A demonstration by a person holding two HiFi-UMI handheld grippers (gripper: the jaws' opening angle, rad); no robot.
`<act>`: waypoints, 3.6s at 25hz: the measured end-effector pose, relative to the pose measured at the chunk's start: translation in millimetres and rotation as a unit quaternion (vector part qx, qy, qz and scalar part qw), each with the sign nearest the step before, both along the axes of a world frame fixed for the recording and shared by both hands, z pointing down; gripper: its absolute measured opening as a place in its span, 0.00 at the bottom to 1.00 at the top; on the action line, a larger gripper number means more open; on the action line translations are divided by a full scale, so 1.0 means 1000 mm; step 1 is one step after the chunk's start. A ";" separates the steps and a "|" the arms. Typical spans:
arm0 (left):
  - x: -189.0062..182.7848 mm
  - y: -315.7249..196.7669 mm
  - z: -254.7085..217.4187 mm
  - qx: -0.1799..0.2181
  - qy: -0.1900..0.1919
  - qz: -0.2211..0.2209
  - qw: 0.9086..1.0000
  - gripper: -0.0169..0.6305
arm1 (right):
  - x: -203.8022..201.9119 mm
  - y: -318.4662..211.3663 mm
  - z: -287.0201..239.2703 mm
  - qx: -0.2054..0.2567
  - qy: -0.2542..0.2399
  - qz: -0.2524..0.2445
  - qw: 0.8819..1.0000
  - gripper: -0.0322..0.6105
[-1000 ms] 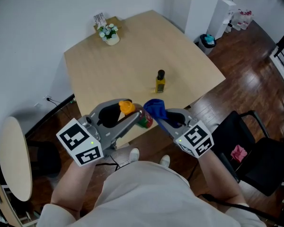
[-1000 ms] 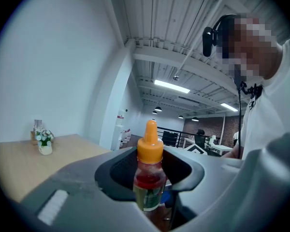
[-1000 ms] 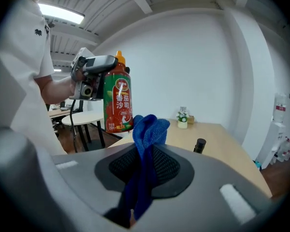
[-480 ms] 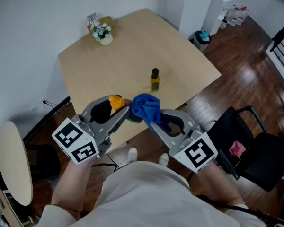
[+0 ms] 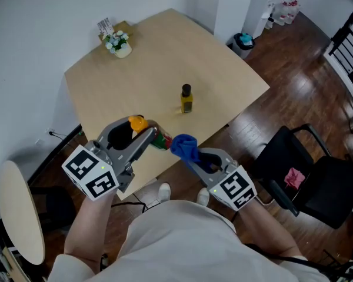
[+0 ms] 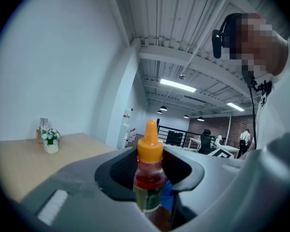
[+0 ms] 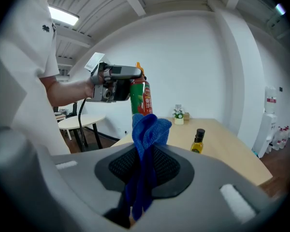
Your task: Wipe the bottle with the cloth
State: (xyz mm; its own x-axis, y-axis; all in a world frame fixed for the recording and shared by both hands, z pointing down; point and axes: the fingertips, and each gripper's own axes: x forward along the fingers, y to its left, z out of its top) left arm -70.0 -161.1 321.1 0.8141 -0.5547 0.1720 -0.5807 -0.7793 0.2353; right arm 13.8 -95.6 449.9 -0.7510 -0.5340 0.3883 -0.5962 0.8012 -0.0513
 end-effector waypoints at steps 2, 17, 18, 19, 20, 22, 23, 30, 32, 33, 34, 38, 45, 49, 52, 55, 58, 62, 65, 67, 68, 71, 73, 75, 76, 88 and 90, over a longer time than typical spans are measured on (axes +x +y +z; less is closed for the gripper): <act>0.000 -0.010 0.005 -0.002 -0.001 -0.002 1.000 0.27 | 0.007 0.003 0.006 -0.013 0.003 0.011 1.000 0.18; -0.004 -0.125 0.149 -0.009 -0.128 -0.026 0.991 0.27 | 0.048 0.036 -0.025 -0.051 -0.033 0.135 0.989 0.18; -0.004 -0.131 0.162 -0.013 -0.134 -0.023 0.991 0.27 | 0.051 0.038 -0.025 -0.055 -0.033 0.148 0.987 0.18; -0.004 -0.137 0.173 -0.017 -0.139 -0.019 0.990 0.27 | 0.053 0.040 -0.026 -0.058 -0.032 0.159 0.985 0.18; -0.003 -0.143 0.184 -0.021 -0.142 -0.015 0.989 0.27 | 0.055 0.042 -0.026 -0.060 -0.029 0.170 0.983 0.18; 0.000 -0.153 0.202 -0.024 -0.147 -0.008 0.989 0.27 | 0.056 0.047 -0.027 -0.064 -0.022 0.190 0.979 0.18; 0.001 -0.159 0.208 -0.022 -0.148 -0.006 0.989 0.27 | 0.056 0.049 -0.028 -0.066 -0.020 0.200 0.977 0.18; 0.007 -0.192 0.240 -0.003 -0.144 -0.003 0.989 0.27 | 0.043 0.060 -0.029 -0.088 -0.009 0.252 0.964 0.18; 0.008 -0.198 0.248 0.000 -0.144 -0.001 0.990 0.27 | 0.037 0.062 -0.028 -0.092 -0.004 0.260 0.961 0.18; 0.009 -0.200 0.253 -0.001 -0.145 -0.001 0.989 0.27 | 0.035 0.063 -0.027 -0.094 -0.003 0.266 0.960 0.18; 0.009 -0.201 0.257 -0.001 -0.145 0.000 0.989 0.28 | 0.033 0.064 -0.026 -0.095 -0.002 0.271 0.958 0.18; 0.011 -0.200 0.263 0.011 -0.139 0.004 0.990 0.28 | 0.029 0.074 -0.022 -0.105 0.003 0.294 0.950 0.18; 0.012 -0.189 0.263 0.021 -0.154 0.010 0.988 0.50 | 0.021 0.094 -0.021 -0.113 0.004 0.297 0.948 0.18; -0.007 -0.162 0.245 0.044 -0.165 -0.003 0.985 0.54 | 0.017 0.104 -0.021 -0.101 0.002 0.268 0.958 0.18; -0.034 -0.134 0.217 0.058 -0.154 -0.031 0.986 0.55 | 0.018 0.114 -0.026 -0.082 -0.006 0.245 0.966 0.18; -0.058 -0.093 0.187 0.061 -0.133 -0.065 0.987 0.55 | 0.023 0.135 -0.035 -0.058 -0.016 0.218 0.974 0.18; -0.069 -0.030 0.164 0.060 -0.112 -0.079 0.989 0.52 | 0.032 0.167 -0.035 -0.042 -0.027 0.191 0.980 0.18; -0.072 0.080 0.137 0.060 -0.086 -0.096 0.990 0.50 | 0.043 0.220 -0.025 -0.035 -0.049 0.156 0.986 0.18; -0.068 0.180 0.123 0.052 -0.064 -0.115 0.990 0.50 | 0.054 0.269 -0.013 -0.030 -0.059 0.127 0.990 0.18; -0.067 0.239 0.119 0.049 -0.075 -0.120 0.989 0.49 | 0.059 0.295 -0.002 -0.023 -0.046 0.106 0.993 0.18; -0.068 0.263 0.117 0.046 -0.087 -0.119 0.988 0.48 | 0.061 0.306 0.001 -0.023 -0.044 0.098 0.994 0.18; -0.071 0.324 0.101 0.039 -0.121 -0.109 0.986 0.48 | 0.064 0.337 -0.002 -0.027 -0.067 0.082 0.994 0.18; -0.069 0.352 0.091 0.038 -0.135 -0.098 0.985 0.47 | 0.065 0.351 -0.006 -0.023 -0.078 0.080 0.994 0.18; -0.058 0.377 0.085 0.036 -0.137 -0.078 0.987 0.44 | 0.064 0.362 -0.010 -0.019 -0.086 0.082 0.993 0.18; -0.051 0.387 0.084 0.035 -0.133 -0.067 0.988 0.43 | 0.064 0.368 -0.012 -0.018 -0.089 0.084 0.992 0.18; -0.045 0.462 0.055 0.091 -0.089 0.007 0.992 0.43 | 0.014 0.429 -0.028 -0.012 -0.092 0.102 0.990 0.18; -0.057 0.474 0.059 0.085 -0.092 0.012 0.992 0.41 | 0.000 0.439 -0.035 -0.008 -0.093 0.098 0.991 0.18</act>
